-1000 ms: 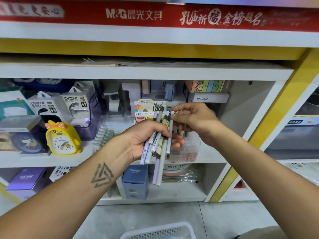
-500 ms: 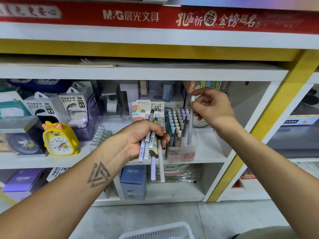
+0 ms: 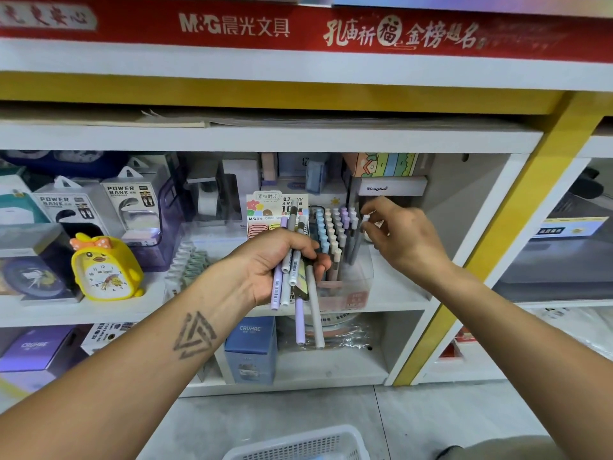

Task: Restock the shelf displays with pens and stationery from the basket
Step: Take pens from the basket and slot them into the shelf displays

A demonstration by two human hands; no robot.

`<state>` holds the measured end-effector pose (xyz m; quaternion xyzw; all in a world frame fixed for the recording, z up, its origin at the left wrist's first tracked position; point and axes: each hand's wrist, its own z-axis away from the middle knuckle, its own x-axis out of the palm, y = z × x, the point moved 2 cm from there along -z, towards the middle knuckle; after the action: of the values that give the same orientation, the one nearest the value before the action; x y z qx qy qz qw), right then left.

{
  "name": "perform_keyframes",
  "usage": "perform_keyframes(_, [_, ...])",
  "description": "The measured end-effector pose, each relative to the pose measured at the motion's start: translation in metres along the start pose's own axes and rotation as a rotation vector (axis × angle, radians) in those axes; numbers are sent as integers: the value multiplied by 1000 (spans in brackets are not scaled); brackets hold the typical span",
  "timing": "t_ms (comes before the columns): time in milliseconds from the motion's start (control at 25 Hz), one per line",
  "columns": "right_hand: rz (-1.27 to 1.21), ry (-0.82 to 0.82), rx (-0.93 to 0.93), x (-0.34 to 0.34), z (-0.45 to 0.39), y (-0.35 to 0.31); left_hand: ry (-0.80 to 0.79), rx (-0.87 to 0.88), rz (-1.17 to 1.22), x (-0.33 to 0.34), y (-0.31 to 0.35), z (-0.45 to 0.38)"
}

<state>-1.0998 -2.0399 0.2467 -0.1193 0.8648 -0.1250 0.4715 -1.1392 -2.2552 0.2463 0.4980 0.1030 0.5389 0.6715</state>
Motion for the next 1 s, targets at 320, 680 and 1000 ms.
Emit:
perform_keyframes(320, [-47,-90,-81,5,0,-10,-2,8,14,2,1,4])
perform_keyframes(680, [-112,-72,-56,5,-1,-10,-8,17,21,0,4,7])
perform_keyframes(1000, [-89,-43,-48,4,-1,-8,-14,30,24,1,4,7])
